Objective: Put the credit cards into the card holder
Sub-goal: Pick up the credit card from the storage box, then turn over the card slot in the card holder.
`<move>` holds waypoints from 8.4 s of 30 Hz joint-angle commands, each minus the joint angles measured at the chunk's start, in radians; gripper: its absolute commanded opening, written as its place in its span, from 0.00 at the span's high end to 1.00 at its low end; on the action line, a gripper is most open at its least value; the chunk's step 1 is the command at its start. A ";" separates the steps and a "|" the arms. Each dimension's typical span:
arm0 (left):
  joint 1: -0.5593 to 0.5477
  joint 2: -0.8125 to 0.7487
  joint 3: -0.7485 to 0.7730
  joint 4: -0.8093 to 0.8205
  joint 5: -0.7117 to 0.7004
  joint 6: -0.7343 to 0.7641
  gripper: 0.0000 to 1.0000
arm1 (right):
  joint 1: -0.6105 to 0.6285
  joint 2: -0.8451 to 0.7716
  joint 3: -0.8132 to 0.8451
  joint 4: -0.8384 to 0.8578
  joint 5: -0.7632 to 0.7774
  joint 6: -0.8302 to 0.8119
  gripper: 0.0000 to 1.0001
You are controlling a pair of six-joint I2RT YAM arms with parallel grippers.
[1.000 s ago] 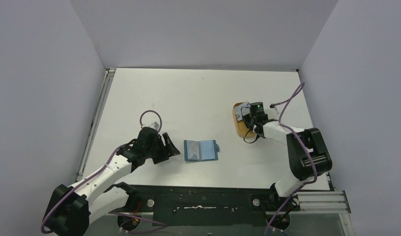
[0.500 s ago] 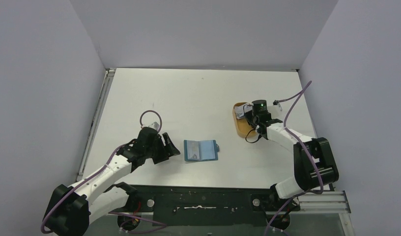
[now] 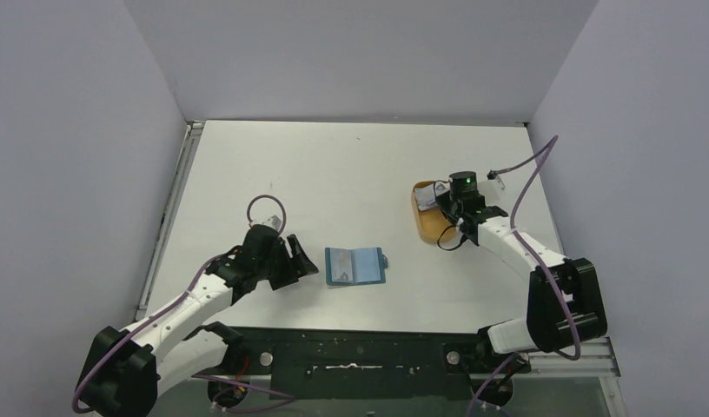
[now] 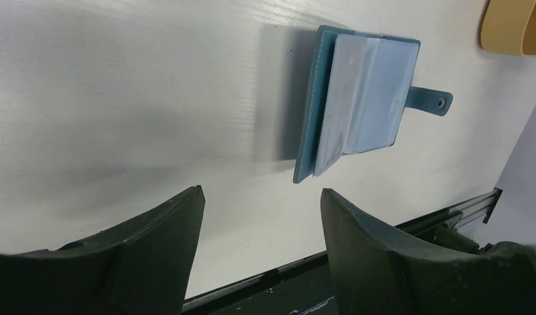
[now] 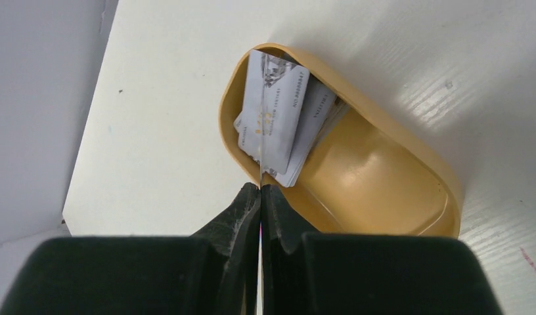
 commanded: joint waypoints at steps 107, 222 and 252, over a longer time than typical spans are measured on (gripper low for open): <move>-0.124 0.033 0.064 1.298 0.480 -0.324 1.00 | 0.421 -0.514 -0.015 0.334 -0.907 -0.266 1.00; -0.365 0.832 0.619 -0.109 -0.297 0.329 0.92 | 0.300 -0.070 -0.075 -0.220 -0.729 -0.630 1.00; -0.366 0.835 0.621 -0.110 -0.295 0.327 0.99 | 0.247 -0.078 -0.130 -0.143 -0.728 -0.588 1.00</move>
